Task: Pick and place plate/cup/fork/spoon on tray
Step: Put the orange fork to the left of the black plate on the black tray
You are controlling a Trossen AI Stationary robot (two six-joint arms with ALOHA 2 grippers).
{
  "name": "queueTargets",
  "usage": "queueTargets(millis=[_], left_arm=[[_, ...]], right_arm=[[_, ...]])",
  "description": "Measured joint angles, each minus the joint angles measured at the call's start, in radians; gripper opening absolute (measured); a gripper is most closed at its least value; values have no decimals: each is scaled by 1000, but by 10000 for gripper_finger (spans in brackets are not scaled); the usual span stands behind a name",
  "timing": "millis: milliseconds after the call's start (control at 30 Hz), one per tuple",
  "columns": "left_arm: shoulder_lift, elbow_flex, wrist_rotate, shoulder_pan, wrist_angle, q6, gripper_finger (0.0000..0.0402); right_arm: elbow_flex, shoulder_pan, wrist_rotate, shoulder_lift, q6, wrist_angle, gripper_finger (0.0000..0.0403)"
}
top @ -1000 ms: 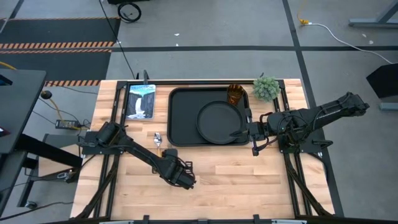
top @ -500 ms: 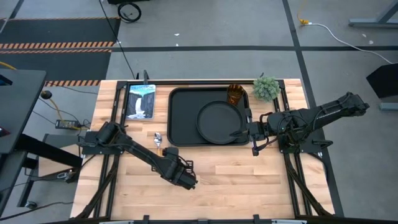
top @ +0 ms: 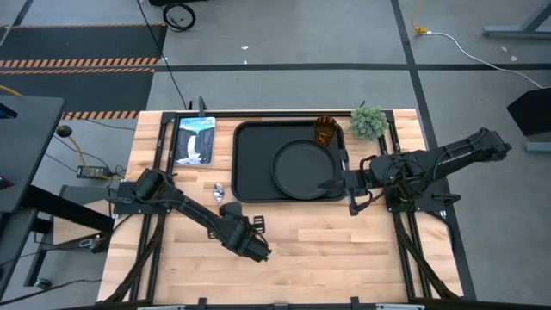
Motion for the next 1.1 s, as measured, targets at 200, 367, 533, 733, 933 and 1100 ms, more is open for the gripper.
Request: queueTargets(millis=[200,367,533,733,933,1100], left_arm=[[0,-40,-3,-19,-8,-126,111],[0,-114,11,-4,77,-131,131],[0,-130,-12,11,97,-127,148],[12,-129,12,21,107,-125,164],[34,-134,9,36,122,-120,164],[49,-133,18,53,154,-95,157]], right_arm=[[0,-111,-29,-3,-71,8,9],[0,-215,-218,-4,-14,-71,8],[0,-228,-268,-4,30,-104,8],[0,-199,-273,-3,29,-96,8],[0,-181,-280,-3,25,-98,8],[0,-169,-280,-3,25,-99,8]])
